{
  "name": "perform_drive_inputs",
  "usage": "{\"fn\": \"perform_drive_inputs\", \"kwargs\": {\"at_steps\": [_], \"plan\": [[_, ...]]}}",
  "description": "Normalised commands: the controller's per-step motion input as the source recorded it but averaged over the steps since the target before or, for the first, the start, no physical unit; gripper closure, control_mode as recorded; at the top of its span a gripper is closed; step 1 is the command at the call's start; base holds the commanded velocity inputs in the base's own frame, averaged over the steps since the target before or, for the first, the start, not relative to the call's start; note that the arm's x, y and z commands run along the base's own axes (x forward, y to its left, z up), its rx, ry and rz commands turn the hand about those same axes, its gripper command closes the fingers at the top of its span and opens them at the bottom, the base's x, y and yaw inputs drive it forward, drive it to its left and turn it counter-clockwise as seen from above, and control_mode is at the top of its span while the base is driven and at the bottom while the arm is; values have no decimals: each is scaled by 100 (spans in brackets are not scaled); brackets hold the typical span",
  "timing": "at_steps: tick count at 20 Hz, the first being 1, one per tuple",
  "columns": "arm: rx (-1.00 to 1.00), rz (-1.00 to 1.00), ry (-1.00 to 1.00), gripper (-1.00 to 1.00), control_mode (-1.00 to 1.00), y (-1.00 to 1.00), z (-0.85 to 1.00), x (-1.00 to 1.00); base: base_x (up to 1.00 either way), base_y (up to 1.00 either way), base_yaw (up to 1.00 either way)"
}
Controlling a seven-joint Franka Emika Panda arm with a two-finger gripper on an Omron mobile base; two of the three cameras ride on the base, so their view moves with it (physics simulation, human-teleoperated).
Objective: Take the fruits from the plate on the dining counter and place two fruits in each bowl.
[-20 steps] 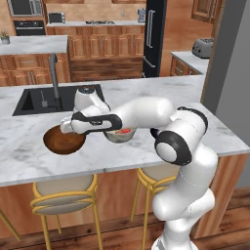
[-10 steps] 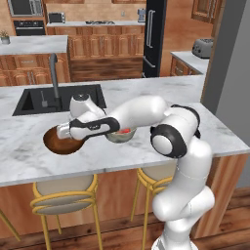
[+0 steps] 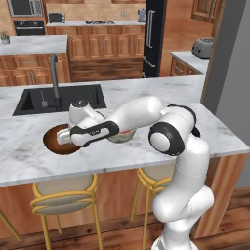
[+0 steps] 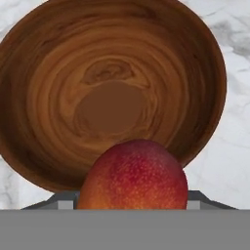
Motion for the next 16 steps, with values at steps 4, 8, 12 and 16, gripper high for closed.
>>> {"fn": "perform_drive_inputs", "kwargs": {"at_steps": [4, 8, 12, 16], "plan": [[0, 0, 0, -100, -100, 1, 0, 0, 0, 0, 0], [0, 0, -1, -100, -100, 1, 0, 15, 0, 0, 0], [0, 0, -6, -100, -100, 14, 0, 54, 0, 0, 0], [0, 0, -13, -100, -100, 24, 26, 41, 0, 0, 0]]}}
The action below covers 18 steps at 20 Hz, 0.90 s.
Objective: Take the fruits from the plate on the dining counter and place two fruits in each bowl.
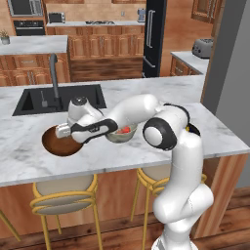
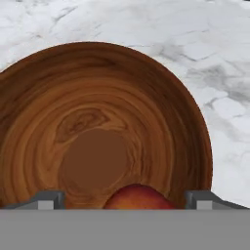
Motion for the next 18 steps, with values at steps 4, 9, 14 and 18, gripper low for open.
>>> {"fn": "perform_drive_inputs", "kwargs": {"at_steps": [4, 9, 14, 18], "plan": [[-1, 0, -16, -100, -100, 40, 58, 11, 0, 0, 0], [-1, -1, -12, -100, -100, 33, 64, 12, 0, 0, 0], [1, -10, -2, -100, -100, -85, 34, -29, 0, 0, 0], [6, -11, -7, -100, -100, -100, -5, -62, 0, 0, 0]]}}
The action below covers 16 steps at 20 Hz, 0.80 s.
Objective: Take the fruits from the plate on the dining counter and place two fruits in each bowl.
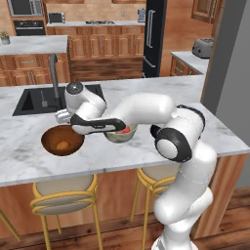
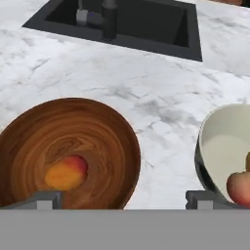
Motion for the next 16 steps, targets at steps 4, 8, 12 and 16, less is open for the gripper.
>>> {"fn": "perform_drive_inputs", "kwargs": {"at_steps": [4, 8, 12, 16], "plan": [[9, -13, -1, -100, -100, -100, 2, -59, 0, 0, 0], [11, -21, 1, -100, -100, -100, 29, -19, 0, 0, 0], [19, -18, 8, -100, -100, -100, 48, 0, 0, 0, 0], [20, -18, 12, -100, -100, -100, 43, 0, 0, 0, 0]]}}
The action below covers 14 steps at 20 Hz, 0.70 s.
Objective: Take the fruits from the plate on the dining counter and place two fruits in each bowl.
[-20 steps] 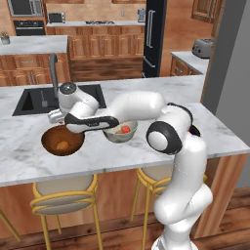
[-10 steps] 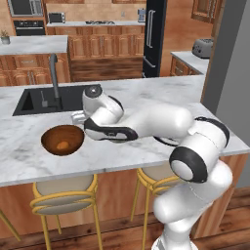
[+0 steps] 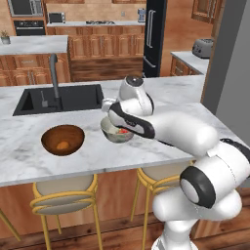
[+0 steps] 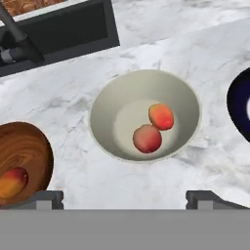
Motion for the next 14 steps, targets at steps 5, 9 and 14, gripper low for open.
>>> {"fn": "perform_drive_inputs", "kwargs": {"at_steps": [5, 9, 14], "plan": [[14, -13, 9, -100, -100, -100, 21, 7, 0, 0, 0], [1, -20, 0, -100, -100, -90, -7, 21, 0, 0, 0], [0, -24, 1, -100, -100, -61, -11, 35, 0, 0, 0]]}}
